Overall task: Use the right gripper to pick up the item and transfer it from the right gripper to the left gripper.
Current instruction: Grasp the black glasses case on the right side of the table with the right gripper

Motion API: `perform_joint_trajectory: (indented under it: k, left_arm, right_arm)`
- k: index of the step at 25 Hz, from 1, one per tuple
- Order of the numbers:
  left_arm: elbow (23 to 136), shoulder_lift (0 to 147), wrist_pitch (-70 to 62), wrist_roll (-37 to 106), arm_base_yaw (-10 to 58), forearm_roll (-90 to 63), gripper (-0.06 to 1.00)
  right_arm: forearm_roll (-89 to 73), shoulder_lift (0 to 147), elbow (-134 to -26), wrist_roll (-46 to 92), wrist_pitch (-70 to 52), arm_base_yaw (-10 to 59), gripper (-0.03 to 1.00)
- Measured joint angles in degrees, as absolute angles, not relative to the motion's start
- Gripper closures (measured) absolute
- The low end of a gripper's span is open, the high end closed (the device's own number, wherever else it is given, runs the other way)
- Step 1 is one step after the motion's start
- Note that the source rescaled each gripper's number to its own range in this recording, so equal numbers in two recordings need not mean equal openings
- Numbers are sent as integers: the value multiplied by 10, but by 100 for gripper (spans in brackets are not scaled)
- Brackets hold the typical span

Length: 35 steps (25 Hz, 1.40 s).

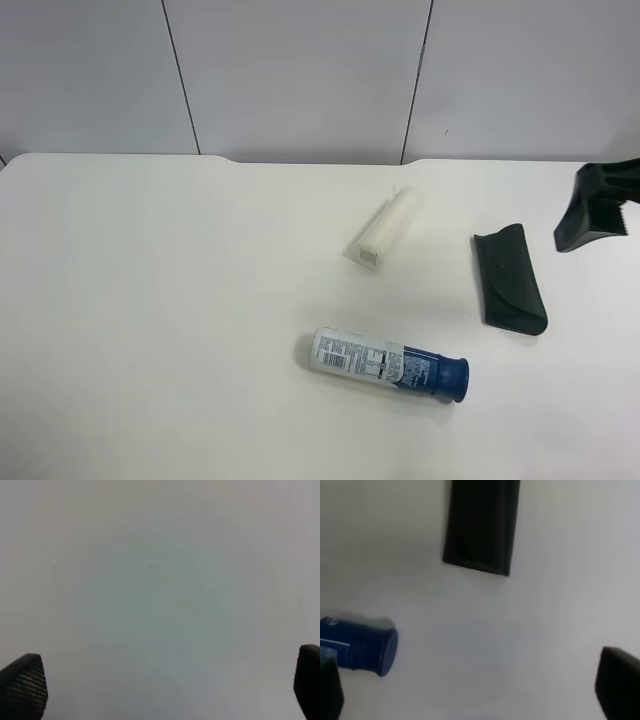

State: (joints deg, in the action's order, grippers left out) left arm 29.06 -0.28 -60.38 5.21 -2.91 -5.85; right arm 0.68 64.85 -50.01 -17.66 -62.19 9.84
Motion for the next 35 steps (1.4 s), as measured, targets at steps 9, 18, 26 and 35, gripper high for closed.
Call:
perform_joint_trajectory:
  k: [9,18,26,35]
  left_arm:
    - [291,-3,-604,52,-29,-58,-6]
    - [291,-3,-604,52,-29,-58,-6]
    - [291,-3,-604,52,-29,-58,-6]
    - [291,-3,-604,52,-29,-58,-6]
  right_arm:
    - [6,853,-523,-193,-544,98,-3]
    - [6,972,-524,-205,-455,98,-3]
    - [10,1036,-525,-212,-427,98,-3]
    - [35,1079,-525,-226,-399,98,-3]
